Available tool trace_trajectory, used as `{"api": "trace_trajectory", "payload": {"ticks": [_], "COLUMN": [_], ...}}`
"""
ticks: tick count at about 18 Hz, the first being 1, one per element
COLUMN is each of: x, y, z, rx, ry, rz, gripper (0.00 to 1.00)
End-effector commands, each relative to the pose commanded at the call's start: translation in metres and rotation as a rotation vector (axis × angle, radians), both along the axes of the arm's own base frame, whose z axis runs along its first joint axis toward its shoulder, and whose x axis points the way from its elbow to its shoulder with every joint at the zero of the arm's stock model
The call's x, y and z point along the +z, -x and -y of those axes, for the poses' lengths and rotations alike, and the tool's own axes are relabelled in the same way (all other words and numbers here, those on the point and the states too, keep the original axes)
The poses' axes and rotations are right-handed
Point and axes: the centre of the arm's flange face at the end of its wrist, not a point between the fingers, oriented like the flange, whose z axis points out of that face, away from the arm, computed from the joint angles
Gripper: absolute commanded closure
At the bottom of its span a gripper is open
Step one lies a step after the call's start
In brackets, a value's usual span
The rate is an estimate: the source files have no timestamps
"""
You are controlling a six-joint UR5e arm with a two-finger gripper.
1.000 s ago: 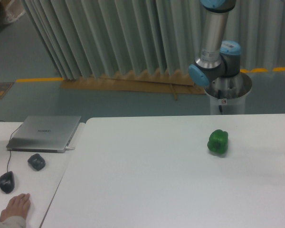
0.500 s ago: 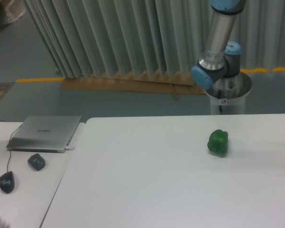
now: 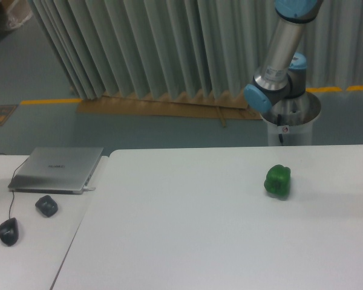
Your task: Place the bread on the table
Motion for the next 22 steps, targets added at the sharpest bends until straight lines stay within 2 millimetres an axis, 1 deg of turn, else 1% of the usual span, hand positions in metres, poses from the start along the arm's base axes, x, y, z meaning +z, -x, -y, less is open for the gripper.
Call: {"api": "trace_trajectory", "payload": {"ticks": [3,5,7,10,13,16,18,20,22], "x": [-0.011,-0.022,-0.025,-0.024,-0.018,-0.018,-0.016,-0.017,-0.020], "y": [0.000,0.004,0.006,0.007,0.010,0.014,0.017,0.021,0.022], "z": [0.000,0.000,0.000,0.003,0.006,0.018,0.022,0.025,0.026], "rx": [-0.001,-0.012,-0.016,-0.076,-0.075,-0.140,-0.145,-0.137,-0.124], "ry": [0.009,0.013,0.017,0.032,0.034,0.081,0.096,0.136,0.140], "rz": [0.019,0.027,0.029,0.020,-0.015,-0.019,-0.030,-0.046,-0.044], "gripper": [0.00,0.00,0.00,0.00,0.00,0.00,0.00,0.00,0.00]}}
